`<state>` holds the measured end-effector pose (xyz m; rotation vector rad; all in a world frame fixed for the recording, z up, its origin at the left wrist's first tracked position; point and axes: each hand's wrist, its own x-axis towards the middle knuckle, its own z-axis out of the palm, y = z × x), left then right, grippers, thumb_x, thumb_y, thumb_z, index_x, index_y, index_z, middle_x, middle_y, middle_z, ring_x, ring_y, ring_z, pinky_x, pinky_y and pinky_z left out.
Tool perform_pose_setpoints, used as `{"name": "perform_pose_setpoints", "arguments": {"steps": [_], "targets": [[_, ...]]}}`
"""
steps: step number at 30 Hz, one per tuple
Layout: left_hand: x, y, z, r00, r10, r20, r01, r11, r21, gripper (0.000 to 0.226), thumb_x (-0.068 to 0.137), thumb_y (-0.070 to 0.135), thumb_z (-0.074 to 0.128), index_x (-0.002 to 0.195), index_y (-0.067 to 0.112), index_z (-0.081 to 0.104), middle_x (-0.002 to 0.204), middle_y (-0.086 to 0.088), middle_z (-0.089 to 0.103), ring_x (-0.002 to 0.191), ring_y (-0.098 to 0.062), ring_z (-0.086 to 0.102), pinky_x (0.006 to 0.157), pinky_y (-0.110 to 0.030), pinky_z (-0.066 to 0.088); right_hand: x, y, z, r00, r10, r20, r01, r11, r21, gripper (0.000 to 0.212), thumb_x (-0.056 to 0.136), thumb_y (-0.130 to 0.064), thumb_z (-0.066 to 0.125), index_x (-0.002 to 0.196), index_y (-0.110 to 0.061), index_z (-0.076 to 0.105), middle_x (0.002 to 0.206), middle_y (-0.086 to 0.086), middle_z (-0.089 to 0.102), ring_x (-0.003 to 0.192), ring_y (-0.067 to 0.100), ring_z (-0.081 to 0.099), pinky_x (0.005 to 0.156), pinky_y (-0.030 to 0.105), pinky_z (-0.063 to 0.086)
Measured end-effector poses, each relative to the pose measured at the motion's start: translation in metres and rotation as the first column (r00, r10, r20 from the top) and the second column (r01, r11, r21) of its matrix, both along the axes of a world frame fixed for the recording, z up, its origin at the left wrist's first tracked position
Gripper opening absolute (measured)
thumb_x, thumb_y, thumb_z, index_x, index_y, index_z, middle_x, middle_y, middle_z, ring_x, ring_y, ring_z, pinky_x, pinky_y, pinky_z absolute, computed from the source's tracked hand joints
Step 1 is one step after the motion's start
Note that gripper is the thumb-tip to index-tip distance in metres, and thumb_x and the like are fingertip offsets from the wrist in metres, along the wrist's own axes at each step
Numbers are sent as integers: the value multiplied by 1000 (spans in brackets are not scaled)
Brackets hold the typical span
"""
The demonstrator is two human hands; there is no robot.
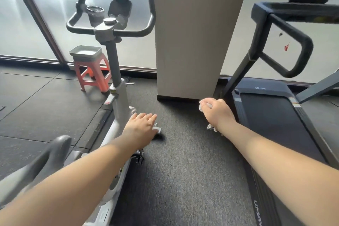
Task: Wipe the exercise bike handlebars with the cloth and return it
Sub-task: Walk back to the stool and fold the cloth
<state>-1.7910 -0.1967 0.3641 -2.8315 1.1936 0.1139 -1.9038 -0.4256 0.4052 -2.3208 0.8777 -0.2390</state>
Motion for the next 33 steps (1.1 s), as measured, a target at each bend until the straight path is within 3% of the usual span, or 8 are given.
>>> {"name": "perform_pose_setpoints", "arguments": {"steps": [6, 9, 12, 21, 25, 27, 31, 33], "targets": [[-77, 34, -11, 998, 41, 42, -39, 999, -35, 61, 92, 48, 38, 145, 20, 25, 144, 2, 44, 134, -19, 35, 112, -41, 23, -52, 28, -19, 991, 130, 6, -130, 991, -1, 33, 90, -50, 38, 108, -37, 62, 108, 4, 46, 71, 20, 59, 67, 36, 55], [-103, 59, -9, 992, 120, -25, -120, 992, -26, 62, 93, 48, 35, 147, 23, 18, 147, 5, 39, 138, -19, 27, 115, -41, 14, -67, 47, -24, 978, 203, 45, -202, 979, -34, 36, 92, -51, 40, 116, -34, 61, 112, 7, 47, 86, 19, 55, 74, 29, 47], [-125, 88, 5, 980, 188, -73, -188, 982, 7, 62, 94, 45, 33, 148, 25, 11, 153, 4, 30, 142, -19, 17, 117, -41, 7, -79, 70, -26, 962, 268, 50, -264, 962, -72, 42, 93, -52, 41, 125, -31, 56, 116, 7, 45, 91, 25, 58, 84, 35, 50], [-187, 200, 13, 954, 272, 122, -276, 961, 14, 63, 93, 51, 35, 147, 24, 19, 154, 3, 24, 143, -22, 15, 115, -46, 8, -114, 167, -28, 931, 364, 16, -361, 928, -91, 39, 90, -56, 43, 120, -36, 57, 109, 1, 40, 85, 27, 62, 79, 42, 56], [-223, 265, 10, 929, 357, 97, -360, 933, 13, 59, 95, 49, 29, 148, 27, 15, 157, 9, 16, 145, -19, 2, 116, -48, -4, -137, 235, -33, 908, 416, 47, -413, 908, -73, 42, 90, -57, 42, 124, -36, 56, 116, 3, 43, 93, 27, 62, 85, 42, 54], [-246, 300, 8, 914, 388, 115, -394, 919, 27, 59, 94, 50, 27, 148, 27, 15, 157, 6, 17, 145, -21, 6, 116, -49, -3, -151, 273, -36, 893, 445, 57, -441, 894, -73, 41, 91, -56, 42, 124, -37, 56, 118, 4, 43, 96, 26, 59, 89, 41, 52], [-295, 369, 3, 881, 466, 81, -469, 883, 13, 60, 95, 47, 32, 148, 24, 15, 155, 5, 22, 144, -20, 12, 117, -45, 1, -180, 350, -40, 857, 508, 88, -508, 861, -15, 37, 94, -44, 46, 124, -26, 58, 118, 11, 42, 80, 24, 58, 84, 39, 54], [-316, 402, 0, 863, 500, 74, -504, 863, 33, 60, 95, 44, 33, 148, 25, 14, 155, 5, 24, 144, -20, 12, 116, -45, 0, -193, 385, -43, 842, 532, 87, -531, 847, -30, 34, 94, -35, 49, 121, -20, 60, 118, 15, 44, 87, 28, 58, 91, 37, 50]]}}
